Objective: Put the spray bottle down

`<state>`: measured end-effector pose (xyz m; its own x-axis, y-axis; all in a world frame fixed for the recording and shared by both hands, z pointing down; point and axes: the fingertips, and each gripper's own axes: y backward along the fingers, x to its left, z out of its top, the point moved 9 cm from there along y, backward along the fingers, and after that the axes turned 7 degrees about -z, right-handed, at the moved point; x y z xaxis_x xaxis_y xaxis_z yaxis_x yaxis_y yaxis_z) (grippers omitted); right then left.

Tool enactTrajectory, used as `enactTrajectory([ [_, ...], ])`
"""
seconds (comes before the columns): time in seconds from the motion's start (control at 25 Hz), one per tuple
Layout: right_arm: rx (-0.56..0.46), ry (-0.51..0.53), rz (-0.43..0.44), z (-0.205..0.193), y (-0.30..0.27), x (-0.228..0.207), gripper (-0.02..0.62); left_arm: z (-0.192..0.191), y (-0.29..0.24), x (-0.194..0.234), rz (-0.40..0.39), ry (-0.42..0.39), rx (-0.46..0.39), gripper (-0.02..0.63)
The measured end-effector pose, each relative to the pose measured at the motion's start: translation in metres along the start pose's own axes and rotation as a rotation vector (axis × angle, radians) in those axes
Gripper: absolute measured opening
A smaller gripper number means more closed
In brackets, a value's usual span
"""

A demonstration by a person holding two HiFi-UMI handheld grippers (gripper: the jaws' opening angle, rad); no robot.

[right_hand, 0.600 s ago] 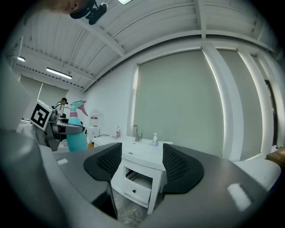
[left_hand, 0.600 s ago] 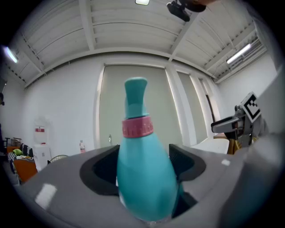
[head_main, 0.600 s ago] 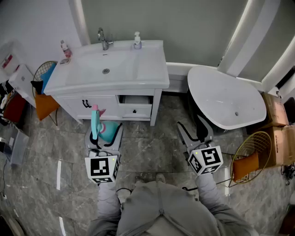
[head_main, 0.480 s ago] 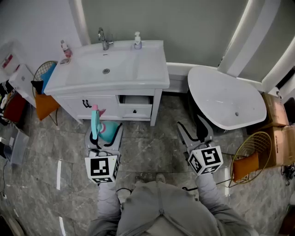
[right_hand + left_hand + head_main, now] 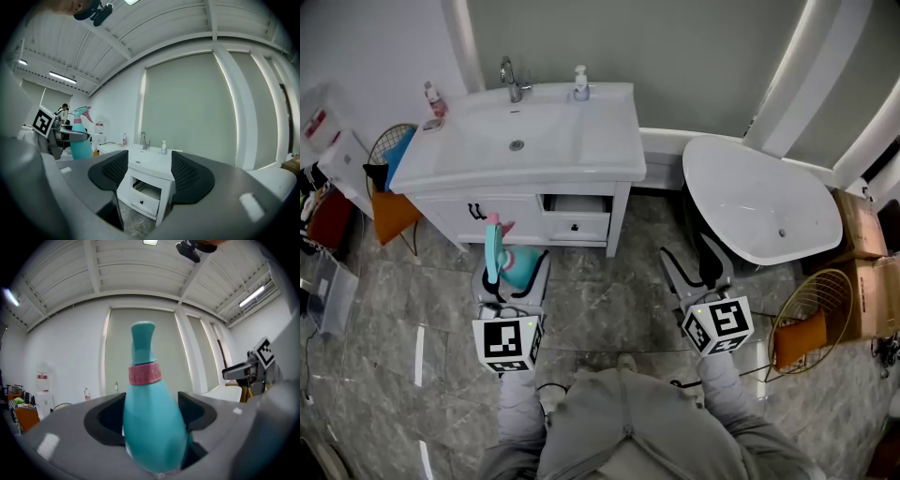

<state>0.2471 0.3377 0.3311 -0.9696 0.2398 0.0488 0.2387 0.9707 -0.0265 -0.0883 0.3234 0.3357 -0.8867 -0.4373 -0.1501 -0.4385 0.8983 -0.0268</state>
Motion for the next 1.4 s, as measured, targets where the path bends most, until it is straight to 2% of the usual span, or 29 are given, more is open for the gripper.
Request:
enactTrajectory([
  [0.68,-0.032,-0.035,0.007,0.003,-0.003,0.018,0.290,-0.002,0.008,0.016,-0.015,-0.008,0.002,0.390],
  [1.08,-0.021,-0.044,-0.008,-0.005,-0.012,0.051,0.290,-0.013,0.014,0.048,-0.038,-0.018,0.013,0.390],
  [1.4,-0.022,-0.040,0.002,-0.008,-0.046,0.058,0.290,-0.024,-0.003,0.069,-0.034,-0.012,0.017,0.390],
])
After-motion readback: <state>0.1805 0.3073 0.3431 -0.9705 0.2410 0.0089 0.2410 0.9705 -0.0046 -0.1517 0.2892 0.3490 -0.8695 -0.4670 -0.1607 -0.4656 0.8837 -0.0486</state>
